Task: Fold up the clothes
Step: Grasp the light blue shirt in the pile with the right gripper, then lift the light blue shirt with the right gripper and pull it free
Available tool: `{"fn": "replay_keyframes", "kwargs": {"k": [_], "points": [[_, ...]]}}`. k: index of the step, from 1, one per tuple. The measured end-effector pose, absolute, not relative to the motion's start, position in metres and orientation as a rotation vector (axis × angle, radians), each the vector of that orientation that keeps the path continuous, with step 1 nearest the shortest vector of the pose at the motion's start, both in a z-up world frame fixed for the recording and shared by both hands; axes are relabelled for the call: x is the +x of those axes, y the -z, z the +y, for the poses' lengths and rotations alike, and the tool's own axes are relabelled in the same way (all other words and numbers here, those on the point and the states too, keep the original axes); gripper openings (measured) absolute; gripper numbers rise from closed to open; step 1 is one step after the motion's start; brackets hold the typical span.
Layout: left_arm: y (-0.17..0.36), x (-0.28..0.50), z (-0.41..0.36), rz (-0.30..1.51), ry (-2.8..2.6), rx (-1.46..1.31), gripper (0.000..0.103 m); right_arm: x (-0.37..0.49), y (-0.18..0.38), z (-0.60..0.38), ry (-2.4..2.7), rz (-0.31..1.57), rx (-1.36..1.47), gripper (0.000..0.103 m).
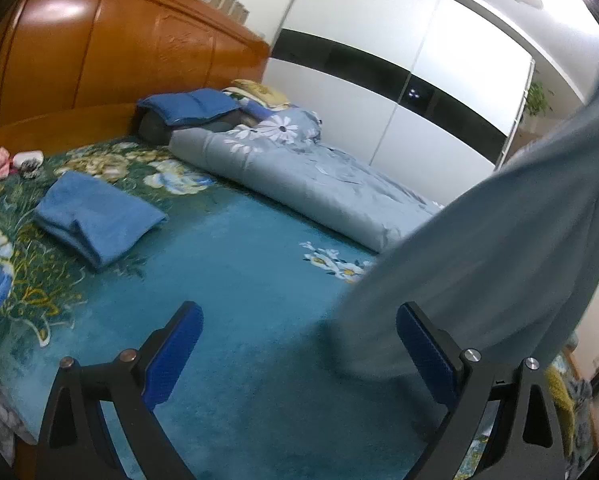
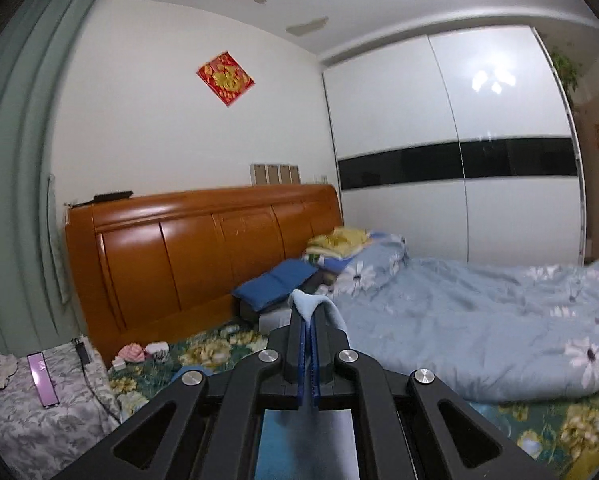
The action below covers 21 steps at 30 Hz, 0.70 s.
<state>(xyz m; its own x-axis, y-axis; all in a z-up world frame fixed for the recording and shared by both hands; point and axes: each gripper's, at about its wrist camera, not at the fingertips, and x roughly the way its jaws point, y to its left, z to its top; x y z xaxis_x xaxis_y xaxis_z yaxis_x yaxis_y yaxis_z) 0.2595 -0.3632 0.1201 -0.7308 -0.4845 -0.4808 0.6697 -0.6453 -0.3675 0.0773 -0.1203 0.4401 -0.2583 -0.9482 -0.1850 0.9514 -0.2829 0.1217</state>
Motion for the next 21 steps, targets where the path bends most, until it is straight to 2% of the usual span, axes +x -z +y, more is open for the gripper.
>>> {"fn": "replay_keyframes", "kwargs": {"k": [6,14,18,21], "points": [[-0.111,0.251,-0.352,0.642,2.389,0.519,0.098,0.029,-0.361,-0.055,1.998,0.064,0.438,0.002],[-0.111,0.175,-0.321,0.470,2.555,0.714,0.098,-0.058,-0.242,0.066,2.281,0.138,0.765,0.002],[-0.124,0.119,-0.303,0.305,2.661,0.828,0.098,-0.080,-0.180,0.109,2.299,0.037,0.960,0.002],[-0.124,0.075,-0.276,0.059,2.767,0.970,0.098,-0.091,-0.160,0.134,2.282,-0.031,1.032,0.003]]}}
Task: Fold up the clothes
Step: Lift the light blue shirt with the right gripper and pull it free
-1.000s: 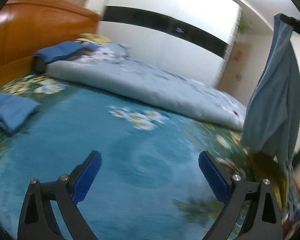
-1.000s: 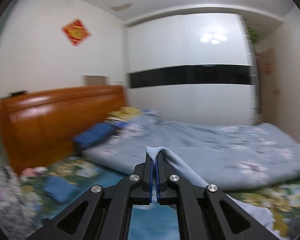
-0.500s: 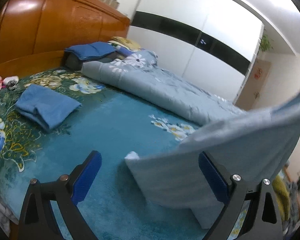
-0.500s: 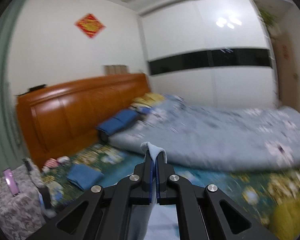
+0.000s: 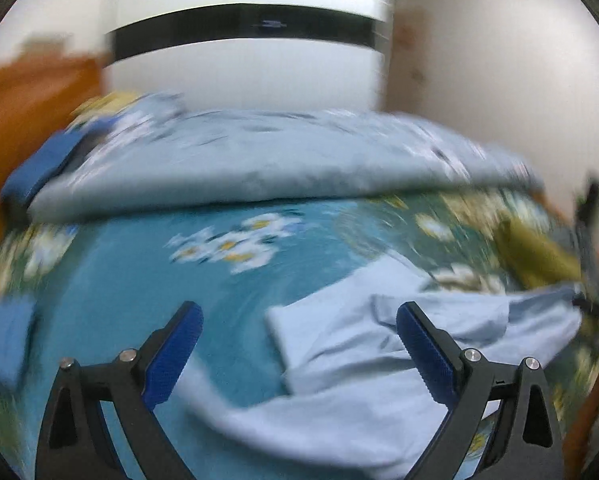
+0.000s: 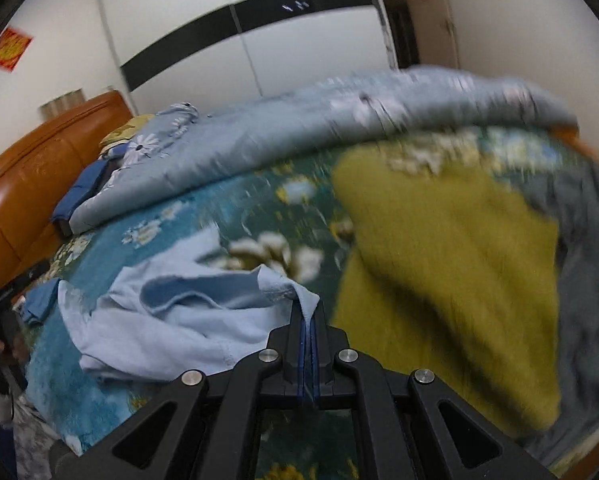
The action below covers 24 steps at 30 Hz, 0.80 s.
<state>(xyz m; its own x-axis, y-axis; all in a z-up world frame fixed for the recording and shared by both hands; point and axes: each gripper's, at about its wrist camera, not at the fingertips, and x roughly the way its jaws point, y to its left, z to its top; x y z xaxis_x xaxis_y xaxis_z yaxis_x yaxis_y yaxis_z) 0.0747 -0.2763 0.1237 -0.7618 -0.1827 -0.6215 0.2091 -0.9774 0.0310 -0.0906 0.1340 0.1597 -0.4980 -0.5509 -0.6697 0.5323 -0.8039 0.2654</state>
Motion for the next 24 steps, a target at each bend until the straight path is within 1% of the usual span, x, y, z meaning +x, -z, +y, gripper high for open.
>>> {"fn": "replay_keyframes", "kwargs": {"k": [1,5,7,10,15,16,18,20,22,23,24], "points": [[-0.120,0.062,-0.265,-0.030,2.805,1.027,0.098,-0.093,-0.153,0.138,2.277,-0.052,1.052,0.003],[-0.092,0.021,-0.225,-0.488,2.840,1.199,0.098,-0.096,-0.151,0.137,2.269,-0.069,1.071,0.003],[-0.078,0.003,-0.218,-0.631,2.810,1.260,0.098,-0.096,-0.151,0.134,2.267,-0.070,1.068,0.003],[-0.060,-0.020,-0.222,-0.695,2.807,1.371,0.098,-0.098,-0.150,0.133,2.264,-0.079,1.073,0.003],[-0.043,-0.037,-0.244,-0.698,2.800,1.479,0.095,-0.104,-0.143,0.136,2.251,-0.103,1.103,0.003],[-0.041,-0.040,-0.249,-0.701,2.796,1.494,0.093,-0.105,-0.141,0.135,2.251,-0.102,1.110,0.003],[-0.038,-0.047,-0.256,-0.682,2.793,1.531,0.078,-0.106,-0.137,0.134,2.251,-0.102,1.120,0.003],[-0.033,-0.053,-0.261,-0.676,2.787,1.575,0.071,-0.108,-0.133,0.133,2.250,-0.110,1.132,0.003],[-0.027,-0.055,-0.264,-0.696,2.771,1.615,0.068,-0.109,-0.131,0.133,2.247,-0.126,1.134,0.003],[-0.026,-0.054,-0.264,-0.695,2.773,1.627,0.061,-0.109,-0.131,0.134,2.247,-0.130,1.133,0.003],[-0.025,-0.054,-0.262,-0.690,2.779,1.634,0.050,-0.110,-0.131,0.134,2.247,-0.131,1.133,0.003]]}}
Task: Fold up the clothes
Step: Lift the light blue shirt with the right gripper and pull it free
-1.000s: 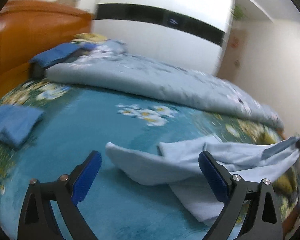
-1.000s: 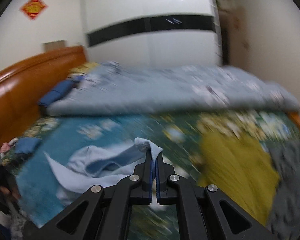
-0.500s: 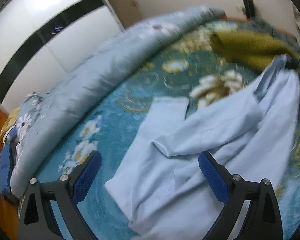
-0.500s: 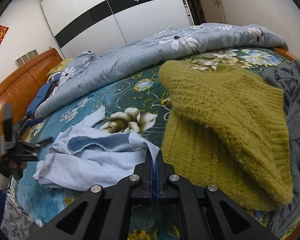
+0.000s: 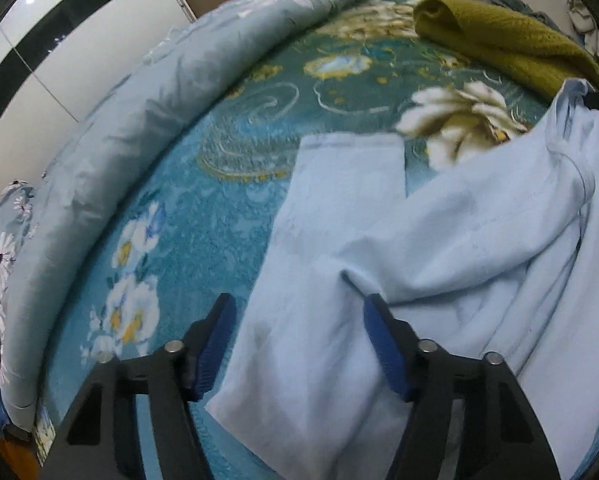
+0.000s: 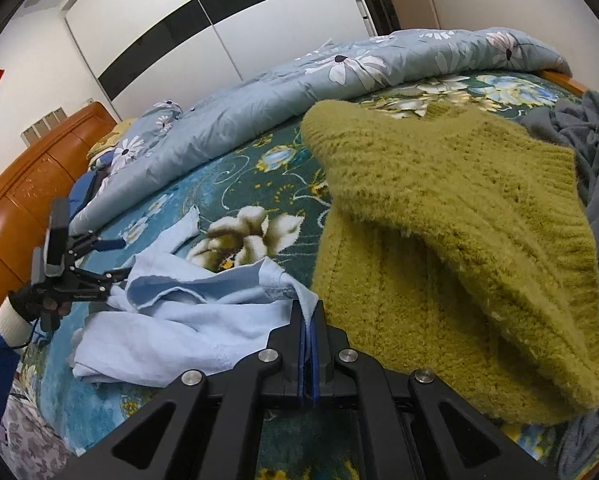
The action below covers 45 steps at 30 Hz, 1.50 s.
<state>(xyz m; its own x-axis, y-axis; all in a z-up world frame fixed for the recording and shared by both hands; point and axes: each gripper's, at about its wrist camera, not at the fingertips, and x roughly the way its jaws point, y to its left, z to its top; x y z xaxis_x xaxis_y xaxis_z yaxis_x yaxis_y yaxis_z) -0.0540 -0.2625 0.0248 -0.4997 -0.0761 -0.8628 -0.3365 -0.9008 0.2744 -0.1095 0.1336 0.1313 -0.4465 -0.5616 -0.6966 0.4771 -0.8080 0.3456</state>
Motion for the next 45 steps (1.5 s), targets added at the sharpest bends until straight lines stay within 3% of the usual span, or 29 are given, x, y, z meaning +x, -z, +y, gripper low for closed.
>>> {"fn": "replay_keyframes", "kwargs": {"k": [6,9,17,33,38,45], "points": [[-0.015,-0.049,-0.254,0.591,-2.474,-1.486,0.010,-0.109,-0.131,0.132,2.253,-0.137,1.137,0.003],[-0.016,-0.043,-0.250,0.612,-2.520,-1.463,0.006,-0.107,-0.134,0.132,2.259,-0.141,1.129,0.003],[-0.066,-0.015,-0.261,0.554,-2.810,-1.306,0.003,-0.100,-0.184,0.120,2.284,-0.086,0.979,0.003],[-0.290,0.116,-0.332,0.386,-3.494,-0.705,0.002,-0.057,-0.400,0.036,2.357,0.146,0.403,0.003],[-0.279,0.130,-0.328,0.372,-3.453,-0.756,0.002,-0.040,-0.419,0.015,2.340,0.256,0.374,0.003],[-0.203,0.089,-0.294,0.356,-3.191,-0.965,0.005,-0.039,-0.400,0.032,2.292,0.225,0.415,0.003]]}}
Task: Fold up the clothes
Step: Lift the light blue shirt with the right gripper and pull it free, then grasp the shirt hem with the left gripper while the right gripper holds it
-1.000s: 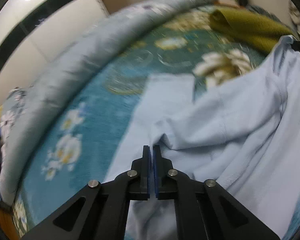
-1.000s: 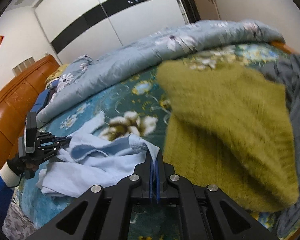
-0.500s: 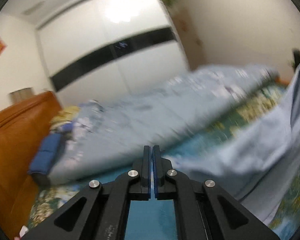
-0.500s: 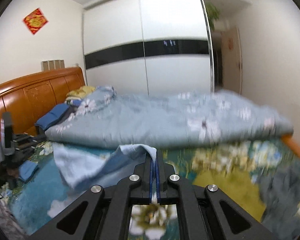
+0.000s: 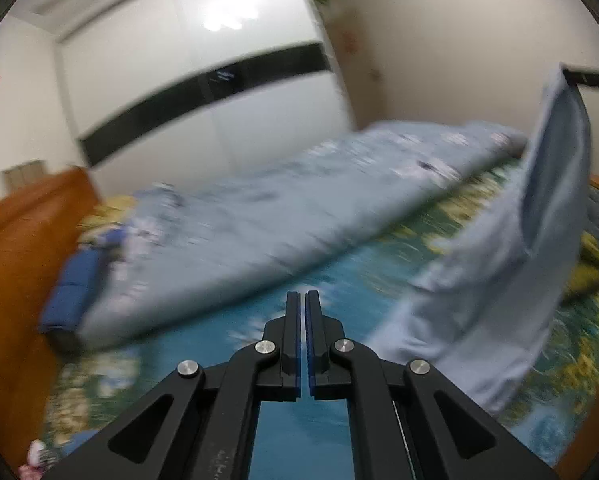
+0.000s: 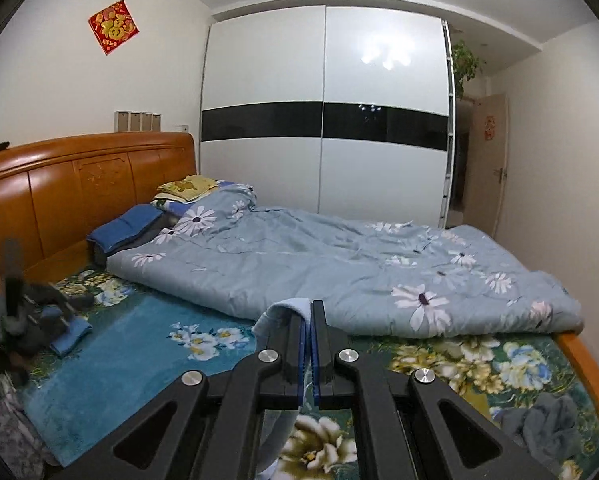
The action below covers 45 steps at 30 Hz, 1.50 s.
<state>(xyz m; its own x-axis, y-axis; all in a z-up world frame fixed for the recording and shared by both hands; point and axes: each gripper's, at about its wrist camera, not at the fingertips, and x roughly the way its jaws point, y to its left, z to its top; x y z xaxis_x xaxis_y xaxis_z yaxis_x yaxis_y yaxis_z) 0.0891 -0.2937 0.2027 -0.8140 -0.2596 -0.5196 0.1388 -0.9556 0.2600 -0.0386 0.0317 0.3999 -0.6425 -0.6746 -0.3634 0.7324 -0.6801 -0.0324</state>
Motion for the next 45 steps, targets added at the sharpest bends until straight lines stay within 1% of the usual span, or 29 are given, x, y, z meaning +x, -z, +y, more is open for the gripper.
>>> {"fn": "replay_keyframes", "kwargs": {"k": [1,2,3,4,5,9,13,17,20,22,23,24,25,30,33,39,45], "points": [[-0.191,0.078,-0.287,-0.309,2.817,0.875,0.008,-0.039,-0.398,0.035,2.289,0.224,0.419,0.003],[-0.180,0.067,-0.281,-0.307,2.845,0.906,0.020,-0.040,-0.395,0.038,2.287,0.222,0.422,0.003],[-0.171,0.059,-0.274,-0.307,2.868,0.932,0.040,-0.042,-0.392,0.042,2.280,0.212,0.429,0.003],[-0.161,0.049,-0.266,-0.312,2.892,0.953,0.048,-0.044,-0.390,0.046,2.271,0.198,0.437,0.003],[-0.150,0.038,-0.258,-0.321,2.918,0.972,0.053,-0.046,-0.389,0.049,2.264,0.187,0.444,0.003],[-0.115,0.000,-0.238,-0.322,2.973,1.091,0.055,-0.051,-0.383,0.060,2.246,0.164,0.452,0.003],[-0.083,-0.037,-0.240,-0.278,2.986,1.210,0.055,-0.052,-0.377,0.069,2.241,0.158,0.448,0.003],[-0.058,-0.063,-0.250,-0.167,3.034,1.353,0.055,-0.052,-0.373,0.080,2.243,0.129,0.441,0.003],[-0.047,-0.072,-0.253,-0.077,3.096,1.401,0.055,-0.052,-0.371,0.086,2.258,0.122,0.437,0.003],[-0.043,-0.074,-0.253,-0.037,3.136,1.404,0.054,-0.053,-0.368,0.088,2.270,0.120,0.442,0.003],[-0.041,-0.075,-0.253,-0.019,3.152,1.408,0.041,-0.054,-0.367,0.089,2.274,0.118,0.446,0.003],[-0.040,-0.075,-0.252,-0.001,3.164,1.414,0.013,-0.057,-0.366,0.091,2.277,0.109,0.454,0.003],[-0.039,-0.075,-0.252,0.017,3.176,1.421,0.003,-0.059,-0.365,0.092,2.280,0.100,0.461,0.003],[-0.052,-0.063,-0.252,0.036,3.204,1.311,0.002,-0.070,-0.363,0.095,2.294,0.063,0.489,0.003],[-0.080,-0.048,-0.267,0.057,3.169,1.167,0.002,-0.073,-0.369,0.098,2.305,0.044,0.483,0.003],[-0.177,0.007,-0.306,0.087,3.067,0.820,0.002,-0.068,-0.405,0.091,2.307,0.028,0.411,0.003],[-0.277,0.094,-0.311,-0.027,2.962,0.533,0.002,-0.036,-0.466,0.077,2.271,0.042,0.266,0.003]]}}
